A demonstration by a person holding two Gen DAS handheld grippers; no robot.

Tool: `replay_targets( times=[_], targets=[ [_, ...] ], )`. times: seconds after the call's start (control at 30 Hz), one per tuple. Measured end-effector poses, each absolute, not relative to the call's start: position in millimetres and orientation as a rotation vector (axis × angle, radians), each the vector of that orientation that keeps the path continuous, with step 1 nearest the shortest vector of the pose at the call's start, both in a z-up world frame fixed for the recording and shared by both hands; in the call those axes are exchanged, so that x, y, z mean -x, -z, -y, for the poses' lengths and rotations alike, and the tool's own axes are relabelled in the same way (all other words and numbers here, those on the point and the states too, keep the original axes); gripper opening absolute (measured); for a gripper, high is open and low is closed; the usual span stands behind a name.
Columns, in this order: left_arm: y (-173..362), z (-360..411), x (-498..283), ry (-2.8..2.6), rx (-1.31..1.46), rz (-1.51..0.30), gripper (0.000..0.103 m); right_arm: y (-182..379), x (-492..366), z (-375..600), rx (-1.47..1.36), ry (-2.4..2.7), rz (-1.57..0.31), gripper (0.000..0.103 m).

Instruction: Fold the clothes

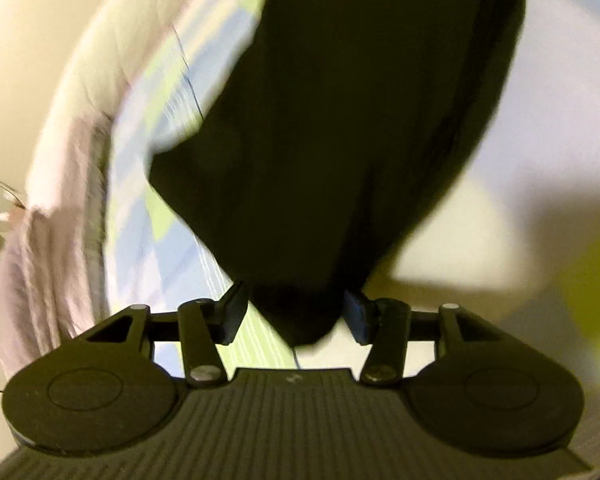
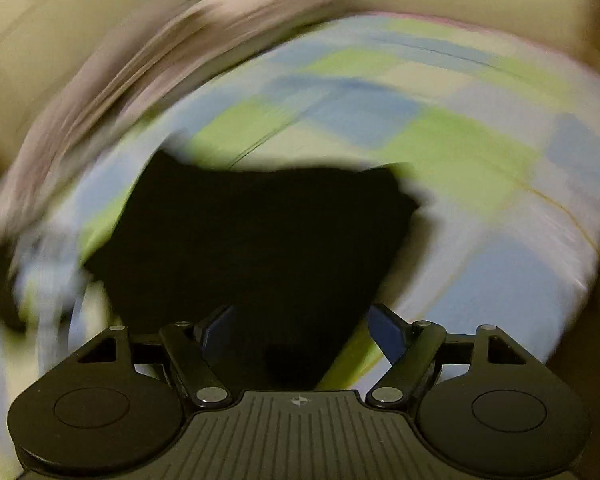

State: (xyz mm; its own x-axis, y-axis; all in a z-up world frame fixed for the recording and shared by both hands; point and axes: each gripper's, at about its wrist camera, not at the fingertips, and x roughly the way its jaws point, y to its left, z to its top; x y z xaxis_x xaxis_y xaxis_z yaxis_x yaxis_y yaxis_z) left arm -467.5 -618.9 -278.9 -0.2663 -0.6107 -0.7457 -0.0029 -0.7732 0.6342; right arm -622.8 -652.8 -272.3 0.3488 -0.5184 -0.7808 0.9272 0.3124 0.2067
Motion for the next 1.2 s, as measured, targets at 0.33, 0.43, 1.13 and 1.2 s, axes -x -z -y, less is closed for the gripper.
replay_targets(
  times=[0.33,0.43,1.13,1.2],
  targets=[
    [281,603,427,2.051,-1.514,0.84,0.074,351,505,584,0.145,0.761,-1.254,0.076],
    [272,575,423,2.098,-1.453,0.947,0.088,354,506,592,0.181,0.737,-1.256,0.06],
    [293,617,473,2.263,-1.509,0.897,0.06,342,490,560,0.155,0.784,-1.173,0.082],
    [290,618,474,2.256,-1.501,0.878,0.071,353,487,565,0.234,0.787,-1.207,0.082]
  ],
)
